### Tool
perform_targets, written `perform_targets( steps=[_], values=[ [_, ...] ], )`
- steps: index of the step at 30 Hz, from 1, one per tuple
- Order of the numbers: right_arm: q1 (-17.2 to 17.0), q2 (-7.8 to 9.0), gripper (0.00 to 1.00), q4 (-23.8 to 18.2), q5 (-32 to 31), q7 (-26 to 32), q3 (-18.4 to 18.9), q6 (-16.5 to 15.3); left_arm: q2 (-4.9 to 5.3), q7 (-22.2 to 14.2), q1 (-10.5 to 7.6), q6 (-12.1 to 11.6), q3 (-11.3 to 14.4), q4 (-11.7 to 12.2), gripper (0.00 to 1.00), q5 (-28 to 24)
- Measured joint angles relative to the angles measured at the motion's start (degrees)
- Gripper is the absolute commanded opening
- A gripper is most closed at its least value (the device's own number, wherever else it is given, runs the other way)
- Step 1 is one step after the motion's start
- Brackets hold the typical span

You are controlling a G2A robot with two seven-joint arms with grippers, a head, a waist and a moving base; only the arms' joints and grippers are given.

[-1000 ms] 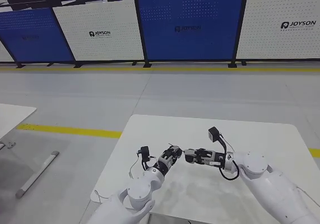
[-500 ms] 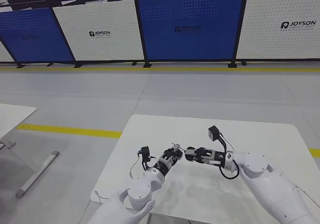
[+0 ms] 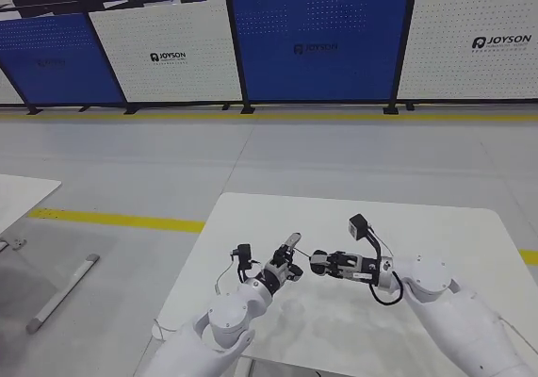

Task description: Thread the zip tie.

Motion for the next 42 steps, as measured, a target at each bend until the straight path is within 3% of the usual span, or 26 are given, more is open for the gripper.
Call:
perform_targets(
  steps=[5,22,25,28,31,35,42],
  values=[
    [-0.8,0.78,0.0,-0.9,-2.0,2.5,1.4,1.4,0.94,-6.2,2.39,0.1,-1.7,-1.8,1.0,4.0],
    [-1.4,0.87,0.0,-1.3,-0.8,2.7,1.8,2.2,0.93,-5.9,2.37,0.2,-1.7,-1.8,1.0,3.9],
    [-0.5,0.99,0.0,0.1,2.4,9.8,2.5,4.4,0.93,-5.9,2.37,0.2,-1.7,-1.8,1.0,3.9],
    [1.1,0.65,0.0,3.4,5.0,16.9,2.7,4.7,0.92,-6.2,2.42,0.0,-1.7,-1.9,1.0,3.9],
    [2.4,-0.08,0.0,5.8,7.2,21.1,1.9,5.0,1.02,-8.9,2.85,-0.4,-1.5,-2.2,1.0,4.6],
    [4.0,-0.77,0.0,8.3,8.6,21.5,0.9,5.7,1.04,-9.0,3.58,-1.2,-1.6,-2.5,1.0,5.6],
    [4.0,-0.75,0.0,8.3,8.6,21.4,0.9,5.7,1.02,-8.7,3.62,-1.2,-1.6,-2.5,1.0,5.6]
  ],
)
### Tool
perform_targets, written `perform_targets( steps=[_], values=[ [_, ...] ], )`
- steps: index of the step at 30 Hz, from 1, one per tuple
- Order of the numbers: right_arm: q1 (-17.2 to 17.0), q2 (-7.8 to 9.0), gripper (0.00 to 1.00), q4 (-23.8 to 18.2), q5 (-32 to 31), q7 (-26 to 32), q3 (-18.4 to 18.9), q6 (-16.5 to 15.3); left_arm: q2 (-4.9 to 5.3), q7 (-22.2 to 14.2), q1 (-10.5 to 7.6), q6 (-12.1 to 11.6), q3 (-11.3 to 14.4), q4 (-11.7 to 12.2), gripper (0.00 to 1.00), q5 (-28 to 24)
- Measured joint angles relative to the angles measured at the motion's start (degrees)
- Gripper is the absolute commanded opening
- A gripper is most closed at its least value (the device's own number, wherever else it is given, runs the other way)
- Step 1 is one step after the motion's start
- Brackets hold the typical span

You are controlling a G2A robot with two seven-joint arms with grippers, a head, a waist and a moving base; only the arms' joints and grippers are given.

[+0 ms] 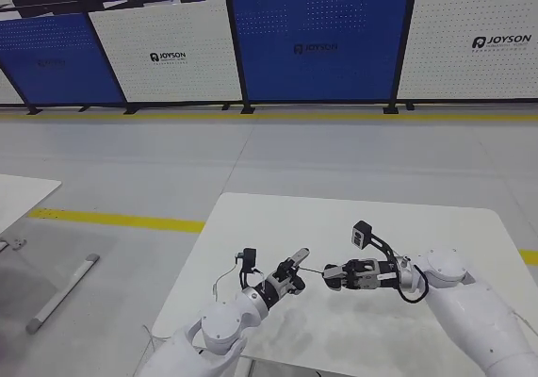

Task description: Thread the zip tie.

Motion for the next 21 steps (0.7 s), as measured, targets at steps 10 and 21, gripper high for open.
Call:
perform_targets(
  steps=[10,21],
  values=[
    [0.0,0.0,0.0,0.0,0.0,0.0,0.0,0.0,-0.04,-4.3,-0.27,-3.9,-0.7,1.0,1.0,-2.2],
    [0.0,0.0,0.0,0.0,0.0,0.0,0.0,0.0,-0.06,-5.1,-0.05,-4.1,-0.7,0.7,1.0,-1.9]
  ],
)
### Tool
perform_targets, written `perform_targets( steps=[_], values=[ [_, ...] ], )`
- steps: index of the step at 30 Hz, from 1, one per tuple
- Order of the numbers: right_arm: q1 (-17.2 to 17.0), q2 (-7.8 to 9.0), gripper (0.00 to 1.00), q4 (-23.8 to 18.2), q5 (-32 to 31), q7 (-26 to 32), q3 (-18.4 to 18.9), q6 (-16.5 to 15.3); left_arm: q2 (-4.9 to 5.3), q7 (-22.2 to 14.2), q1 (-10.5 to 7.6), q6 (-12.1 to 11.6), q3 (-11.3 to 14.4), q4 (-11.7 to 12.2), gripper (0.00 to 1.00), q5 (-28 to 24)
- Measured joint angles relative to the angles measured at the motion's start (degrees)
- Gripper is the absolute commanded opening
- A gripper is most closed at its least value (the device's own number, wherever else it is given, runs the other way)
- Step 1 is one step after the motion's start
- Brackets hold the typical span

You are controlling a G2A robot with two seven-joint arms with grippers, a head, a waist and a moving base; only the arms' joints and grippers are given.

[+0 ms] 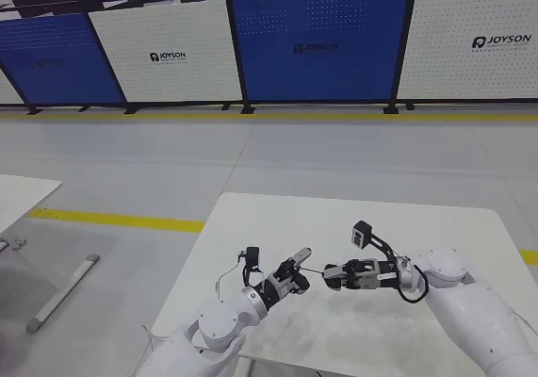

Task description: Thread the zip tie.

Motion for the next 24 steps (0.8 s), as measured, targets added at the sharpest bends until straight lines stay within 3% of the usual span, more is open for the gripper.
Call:
perform_targets(
  steps=[4,5,6,12,13,24],
  values=[
    [0.0,0.0,0.0,0.0,0.0,0.0,0.0,0.0,0.08,-0.5,0.69,-1.2,-0.5,-0.5,0.96,0.5],
    [0.0,0.0,0.0,0.0,0.0,0.0,0.0,0.0,0.08,-0.5,0.81,-1.5,-0.6,-0.5,0.57,0.6],
    [0.0,0.0,0.0,0.0,0.0,0.0,0.0,0.0,0.05,-0.6,0.88,-1.8,-0.5,-0.3,0.46,0.7],
    [0.0,0.0,0.0,0.0,0.0,0.0,0.0,0.0,-0.06,-1.6,0.93,-2.8,-0.2,-0.1,0.04,1.3],
    [0.0,0.0,0.0,0.0,0.0,0.0,0.0,0.0,-0.06,-1.7,1.0,-2.9,-0.3,-0.2,0.0,1.3],
    [0.0,0.0,0.0,0.0,0.0,0.0,0.0,0.0,0.07,-3.9,1.65,-4.1,-1.1,-0.3,0.0,2.2]
  ],
)
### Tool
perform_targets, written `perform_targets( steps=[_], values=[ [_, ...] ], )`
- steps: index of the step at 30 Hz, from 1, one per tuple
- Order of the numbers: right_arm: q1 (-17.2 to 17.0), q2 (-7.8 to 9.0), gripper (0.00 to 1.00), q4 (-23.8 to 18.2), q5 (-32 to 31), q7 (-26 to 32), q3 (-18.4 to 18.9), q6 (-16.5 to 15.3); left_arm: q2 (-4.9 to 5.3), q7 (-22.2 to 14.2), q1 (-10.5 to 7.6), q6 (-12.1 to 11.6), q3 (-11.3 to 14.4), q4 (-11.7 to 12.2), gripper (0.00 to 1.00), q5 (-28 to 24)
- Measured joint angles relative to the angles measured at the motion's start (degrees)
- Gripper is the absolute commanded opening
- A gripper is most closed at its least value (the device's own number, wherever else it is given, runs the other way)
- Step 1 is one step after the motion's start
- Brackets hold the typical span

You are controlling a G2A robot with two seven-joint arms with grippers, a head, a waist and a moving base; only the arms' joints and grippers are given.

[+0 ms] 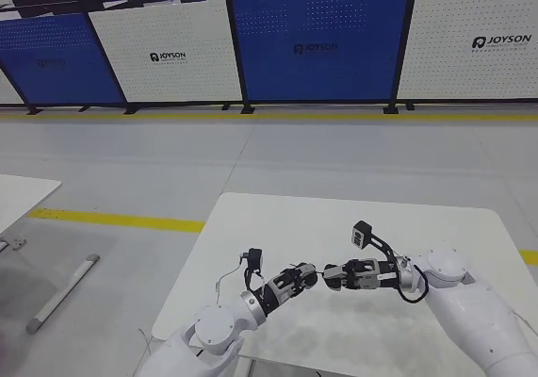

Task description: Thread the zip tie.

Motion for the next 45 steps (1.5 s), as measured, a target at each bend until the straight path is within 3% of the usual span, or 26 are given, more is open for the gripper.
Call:
perform_targets(
  steps=[6,7,8,9,13,20,36,37,38,45],
  values=[
    [0.0,0.0,0.0,0.0,0.0,0.0,0.0,0.0,-0.02,-0.4,0.14,-0.2,-0.4,0.0,0.0,-0.3],
    [0.0,0.0,0.0,0.0,0.0,0.0,0.0,0.0,-0.03,-0.4,0.16,-0.2,-0.4,0.0,0.14,-0.3],
    [0.0,0.0,0.0,0.0,0.0,0.0,0.0,0.0,-0.03,-0.4,0.17,-0.2,-0.5,0.0,0.36,-0.3],
    [0.0,0.0,0.0,0.0,0.0,0.0,0.0,0.0,-0.04,-0.5,0.19,-0.2,-0.5,0.0,0.38,-0.3],
    [0.0,0.0,0.0,0.0,0.0,0.0,0.0,0.0,-0.07,-0.5,0.22,-0.3,-0.7,0.0,0.35,-0.3],
    [0.0,0.0,0.0,0.0,0.0,0.0,0.0,0.0,-0.1,-1.0,0.31,-0.8,-1.0,0.0,0.0,-0.5],
    [0.0,0.0,0.02,0.0,0.0,0.0,0.0,0.0,-0.18,-1.8,0.6,-1.3,-1.7,-0.1,0.0,-0.7],
    [0.0,0.0,0.45,0.0,0.0,0.0,0.0,0.0,-0.18,-1.8,0.6,-1.3,-1.7,-0.1,0.0,-0.7],
    [0.0,0.0,1.0,0.0,0.0,0.0,0.0,0.0,-0.19,-1.8,0.61,-1.3,-1.7,-0.1,0.0,-0.6],
    [-2.0,0.59,1.0,-2.9,-0.3,-2.7,1.7,0.5,-0.27,-1.5,0.63,-1.4,-1.7,0.0,0.0,-0.4]
  ],
)
